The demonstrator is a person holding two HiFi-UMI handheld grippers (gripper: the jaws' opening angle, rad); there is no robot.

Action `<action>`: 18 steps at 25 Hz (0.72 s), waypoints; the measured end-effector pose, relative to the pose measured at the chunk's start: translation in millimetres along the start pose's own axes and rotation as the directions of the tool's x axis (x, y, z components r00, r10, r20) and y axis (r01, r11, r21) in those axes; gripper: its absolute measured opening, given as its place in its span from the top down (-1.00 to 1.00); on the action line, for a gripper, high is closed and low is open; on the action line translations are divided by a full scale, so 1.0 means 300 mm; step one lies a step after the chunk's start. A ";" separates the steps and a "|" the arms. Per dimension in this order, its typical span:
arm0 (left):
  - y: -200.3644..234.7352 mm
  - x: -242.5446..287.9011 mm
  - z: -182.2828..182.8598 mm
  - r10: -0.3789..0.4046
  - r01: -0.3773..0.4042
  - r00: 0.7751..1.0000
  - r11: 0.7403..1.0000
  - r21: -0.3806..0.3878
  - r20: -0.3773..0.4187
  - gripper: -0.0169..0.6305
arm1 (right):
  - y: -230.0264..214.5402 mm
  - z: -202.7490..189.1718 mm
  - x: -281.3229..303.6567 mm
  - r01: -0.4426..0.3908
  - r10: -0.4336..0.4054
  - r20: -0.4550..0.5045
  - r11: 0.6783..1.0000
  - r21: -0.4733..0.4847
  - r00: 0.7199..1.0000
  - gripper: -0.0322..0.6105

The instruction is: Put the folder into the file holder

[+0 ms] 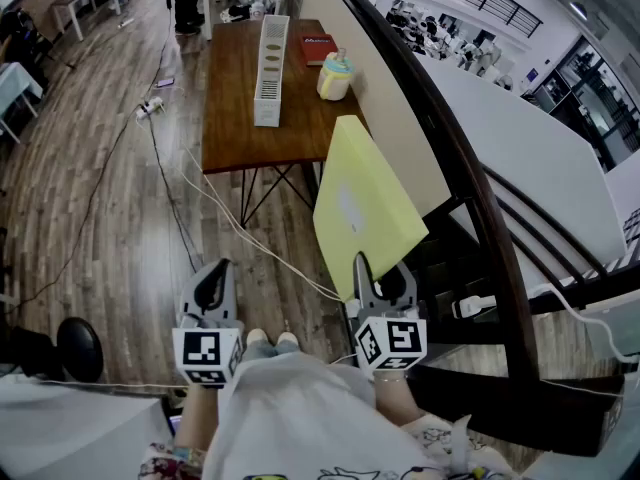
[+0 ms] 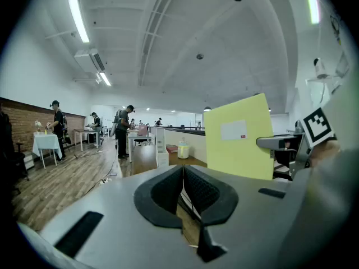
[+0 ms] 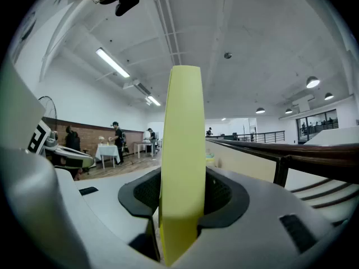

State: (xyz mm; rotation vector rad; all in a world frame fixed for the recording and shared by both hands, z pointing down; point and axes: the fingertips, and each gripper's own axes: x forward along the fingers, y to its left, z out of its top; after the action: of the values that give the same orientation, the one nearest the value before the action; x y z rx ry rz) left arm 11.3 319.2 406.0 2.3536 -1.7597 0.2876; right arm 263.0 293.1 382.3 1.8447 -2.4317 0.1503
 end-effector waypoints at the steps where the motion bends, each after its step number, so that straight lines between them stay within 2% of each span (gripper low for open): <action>1: -0.006 0.003 0.002 0.005 -0.005 1.000 1.000 0.002 0.003 0.93 | -0.005 -0.007 0.005 -0.012 0.012 -0.002 1.000 0.004 1.000 0.37; 9: -0.055 0.001 -0.020 0.055 -0.055 0.998 0.998 -0.006 -0.003 0.93 | -0.046 -0.031 0.009 -0.071 0.071 -0.015 0.997 0.006 0.997 0.37; 18: -0.068 0.046 -0.014 0.081 -0.081 0.997 0.997 0.000 -0.009 0.93 | -0.080 -0.027 0.057 -0.097 0.097 -0.011 0.995 0.029 0.995 0.37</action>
State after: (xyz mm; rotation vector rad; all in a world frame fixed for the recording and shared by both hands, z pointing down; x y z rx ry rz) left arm 34.6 313.3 413.0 2.2801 -1.8538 0.3092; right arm 281.5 271.4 393.3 1.7313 -2.5245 0.2031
